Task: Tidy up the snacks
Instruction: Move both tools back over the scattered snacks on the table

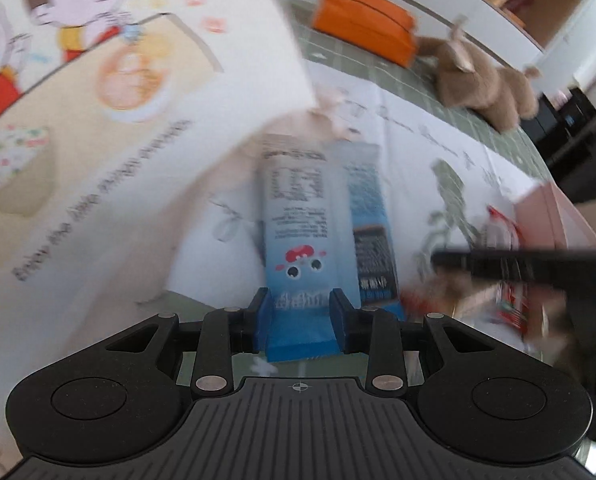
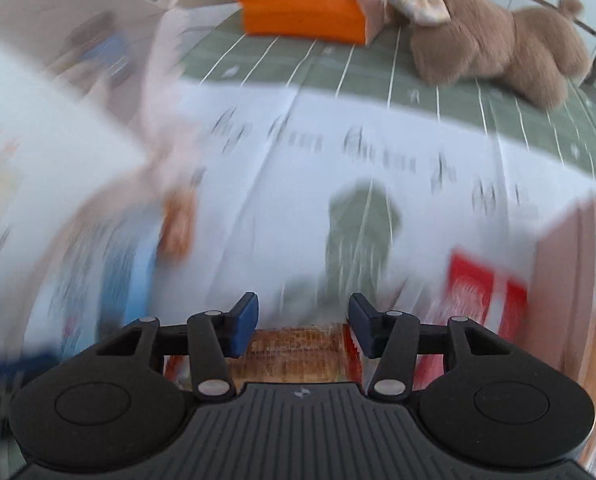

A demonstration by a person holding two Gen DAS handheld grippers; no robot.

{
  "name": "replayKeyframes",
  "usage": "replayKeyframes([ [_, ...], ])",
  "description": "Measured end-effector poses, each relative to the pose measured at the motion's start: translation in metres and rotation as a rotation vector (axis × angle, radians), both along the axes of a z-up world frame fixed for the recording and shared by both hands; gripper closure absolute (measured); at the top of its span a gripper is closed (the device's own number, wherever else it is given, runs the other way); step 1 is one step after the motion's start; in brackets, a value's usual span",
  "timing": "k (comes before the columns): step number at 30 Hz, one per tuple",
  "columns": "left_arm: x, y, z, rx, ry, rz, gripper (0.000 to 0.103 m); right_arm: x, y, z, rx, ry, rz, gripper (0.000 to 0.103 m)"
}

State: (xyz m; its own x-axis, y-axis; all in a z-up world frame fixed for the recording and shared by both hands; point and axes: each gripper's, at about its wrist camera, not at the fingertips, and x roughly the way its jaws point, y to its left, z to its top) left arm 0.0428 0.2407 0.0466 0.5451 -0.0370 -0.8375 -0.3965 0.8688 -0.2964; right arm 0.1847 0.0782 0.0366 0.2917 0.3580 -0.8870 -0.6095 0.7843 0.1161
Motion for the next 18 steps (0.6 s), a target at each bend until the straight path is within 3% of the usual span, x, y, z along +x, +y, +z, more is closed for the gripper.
replayKeyframes([
  [7, -0.013, -0.044, 0.012, 0.024, -0.003, -0.148, 0.068, -0.060, -0.053, 0.004, -0.010, 0.016, 0.053, 0.053],
  [11, -0.024, -0.070, 0.020, 0.023, 0.010, -0.249, 0.068, -0.084, -0.092, 0.015, 0.019, 0.001, 0.010, 0.032],
  [14, -0.036, -0.090, 0.021, 0.021, 0.052, -0.309, 0.068, -0.097, -0.121, 0.026, 0.042, -0.015, -0.037, 0.028],
  [18, -0.047, -0.118, 0.016, 0.017, 0.085, -0.380, 0.068, -0.119, -0.157, 0.026, 0.074, 0.056, -0.082, 0.025],
])
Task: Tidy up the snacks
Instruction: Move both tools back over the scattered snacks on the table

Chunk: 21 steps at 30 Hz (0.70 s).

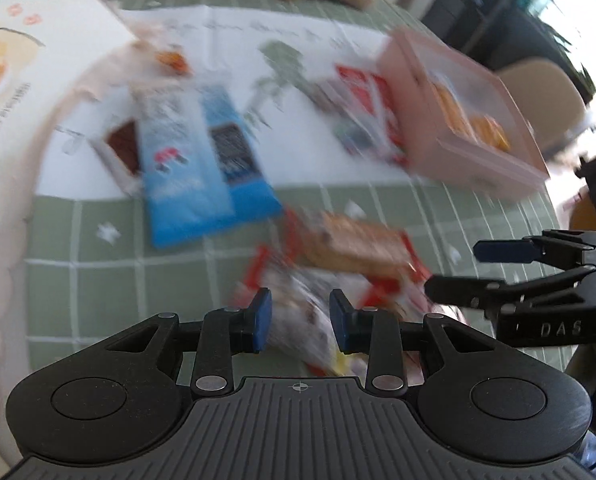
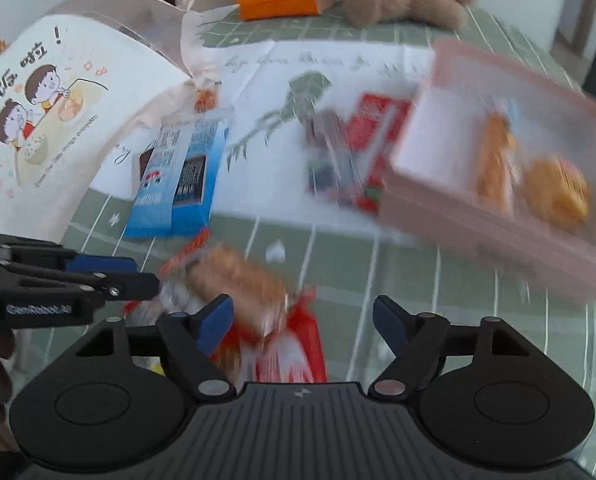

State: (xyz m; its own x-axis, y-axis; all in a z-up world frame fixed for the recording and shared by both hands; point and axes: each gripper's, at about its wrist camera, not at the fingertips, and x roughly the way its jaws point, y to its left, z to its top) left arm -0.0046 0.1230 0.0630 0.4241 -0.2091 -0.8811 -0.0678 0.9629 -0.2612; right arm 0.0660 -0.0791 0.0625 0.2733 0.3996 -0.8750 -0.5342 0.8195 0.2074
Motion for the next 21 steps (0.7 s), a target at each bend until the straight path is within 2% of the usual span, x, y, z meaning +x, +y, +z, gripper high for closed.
replayKeyframes([
  [3, -0.005, -0.017, -0.003, 0.042, 0.003, -0.032, 0.068, -0.021, -0.014, -0.009, -0.002, 0.040, -0.006, 0.025],
  [6, -0.004, -0.024, -0.004, 0.044, 0.003, -0.036, 0.068, -0.045, -0.019, -0.018, -0.014, 0.057, 0.024, 0.025],
  [9, -0.002, -0.027, -0.003, 0.046, 0.005, -0.037, 0.068, -0.055, -0.016, -0.030, -0.117, 0.007, 0.035, 0.025],
  [12, -0.002, -0.028, -0.003, 0.047, 0.007, -0.035, 0.068, -0.047, -0.019, -0.035, -0.193, -0.053, -0.036, 0.025],
  [15, -0.002, -0.026, -0.002, 0.056, 0.006, -0.029, 0.068, -0.039, -0.029, -0.029, -0.167, -0.055, -0.123, 0.025],
  [21, 0.001, -0.009, -0.002, 0.113, 0.001, 0.037, 0.068, -0.056, -0.025, -0.011, -0.053, -0.049, -0.115, 0.025],
])
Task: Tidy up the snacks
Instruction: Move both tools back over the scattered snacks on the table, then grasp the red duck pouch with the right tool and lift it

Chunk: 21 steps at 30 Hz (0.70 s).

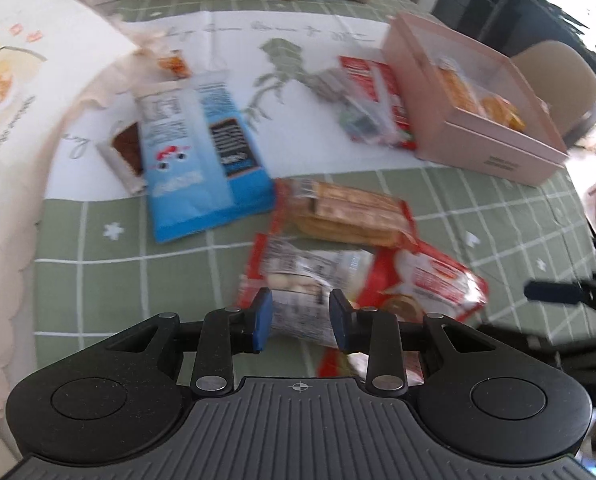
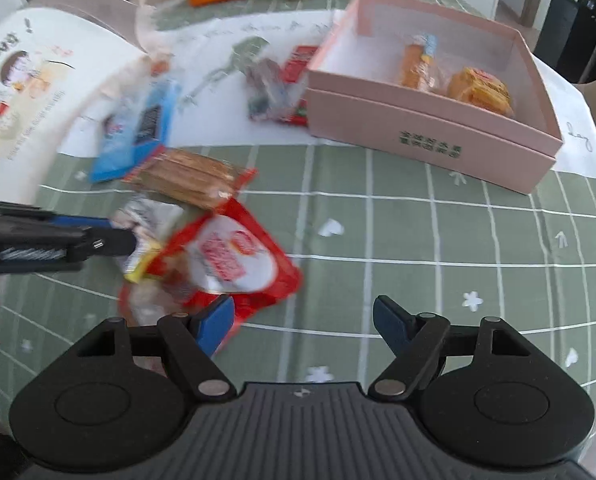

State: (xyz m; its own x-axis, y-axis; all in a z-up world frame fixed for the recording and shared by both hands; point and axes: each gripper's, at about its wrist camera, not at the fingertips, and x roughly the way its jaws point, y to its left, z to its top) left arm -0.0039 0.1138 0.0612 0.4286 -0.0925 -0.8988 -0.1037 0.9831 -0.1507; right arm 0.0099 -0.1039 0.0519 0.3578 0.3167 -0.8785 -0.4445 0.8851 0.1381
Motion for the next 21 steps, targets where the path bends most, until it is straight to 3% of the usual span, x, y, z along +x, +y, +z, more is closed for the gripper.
replayKeyframes([
  [3, 0.000, 0.006, -0.001, 0.009, 0.005, 0.024, 0.068, -0.013, 0.015, -0.005, 0.039, 0.018, 0.061, 0.025],
  [7, -0.003, 0.007, -0.001, 0.005, 0.004, 0.022, 0.068, -0.022, 0.037, -0.026, -0.035, 0.022, 0.093, 0.025],
  [14, -0.009, 0.013, -0.002, -0.011, 0.004, 0.029, 0.068, -0.005, 0.023, -0.021, -0.116, -0.101, 0.025, 0.023],
  [16, -0.011, 0.017, -0.001, -0.015, 0.001, 0.041, 0.068, 0.004, 0.014, -0.017, -0.064, -0.081, -0.018, 0.023],
  [20, -0.016, 0.025, 0.002, -0.023, -0.006, 0.067, 0.068, 0.025, 0.006, -0.026, 0.105, 0.058, -0.137, 0.023],
  [21, -0.016, 0.027, 0.002, -0.025, -0.005, 0.069, 0.068, 0.027, 0.009, -0.027, 0.125, 0.047, -0.166, 0.015],
])
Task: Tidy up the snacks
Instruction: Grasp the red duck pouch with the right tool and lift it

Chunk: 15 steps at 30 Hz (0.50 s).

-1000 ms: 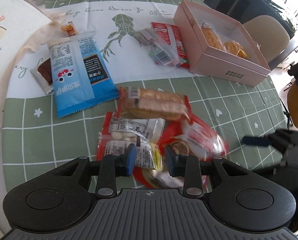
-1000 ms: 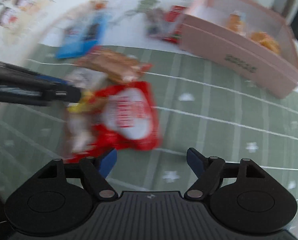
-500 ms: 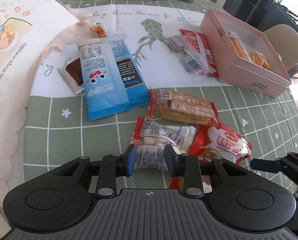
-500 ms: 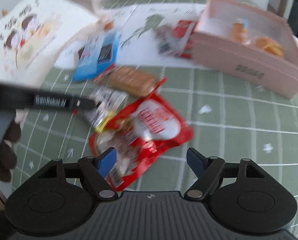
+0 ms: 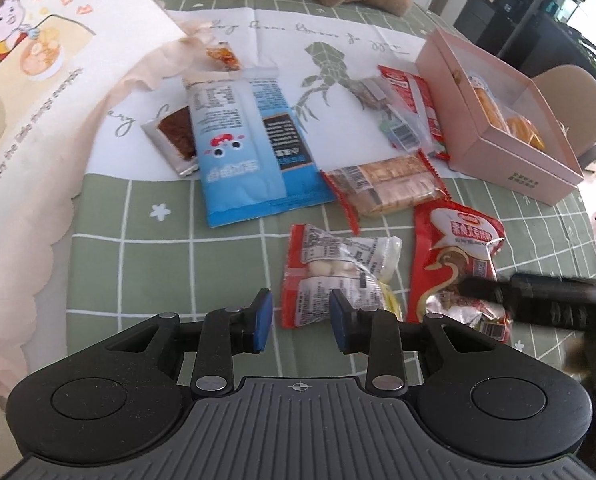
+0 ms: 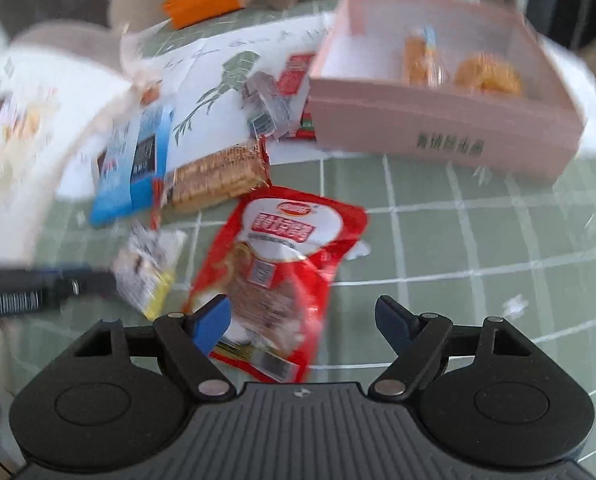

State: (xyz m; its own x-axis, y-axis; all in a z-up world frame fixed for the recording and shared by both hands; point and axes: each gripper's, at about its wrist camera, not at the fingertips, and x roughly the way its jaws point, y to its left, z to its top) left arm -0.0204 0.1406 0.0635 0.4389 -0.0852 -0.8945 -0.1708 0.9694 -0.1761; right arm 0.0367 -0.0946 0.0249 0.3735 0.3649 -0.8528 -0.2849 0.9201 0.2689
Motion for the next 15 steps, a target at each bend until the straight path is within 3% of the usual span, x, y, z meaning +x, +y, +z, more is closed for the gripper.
replayKeyframes([
  [4, -0.003, 0.001, 0.000, -0.018, 0.019, -0.003, 0.068, 0.015, 0.029, -0.005, -0.053, -0.060, -0.069, 0.009],
  [7, -0.005, -0.002, -0.001, -0.036, 0.039, -0.013, 0.068, 0.017, 0.055, -0.010, -0.165, -0.122, 0.000, 0.010],
  [8, -0.005, -0.004, -0.002, -0.044, 0.046, -0.020, 0.068, 0.014, 0.060, -0.011, -0.203, -0.155, 0.048, 0.017],
  [11, -0.001, -0.011, -0.006, -0.091, 0.069, -0.043, 0.069, 0.008, 0.046, -0.009, -0.144, -0.157, 0.136, 0.024],
  [15, 0.013, -0.017, -0.010, -0.070, 0.055, -0.037, 0.068, 0.001, 0.010, -0.011, -0.138, -0.185, 0.101, 0.024],
])
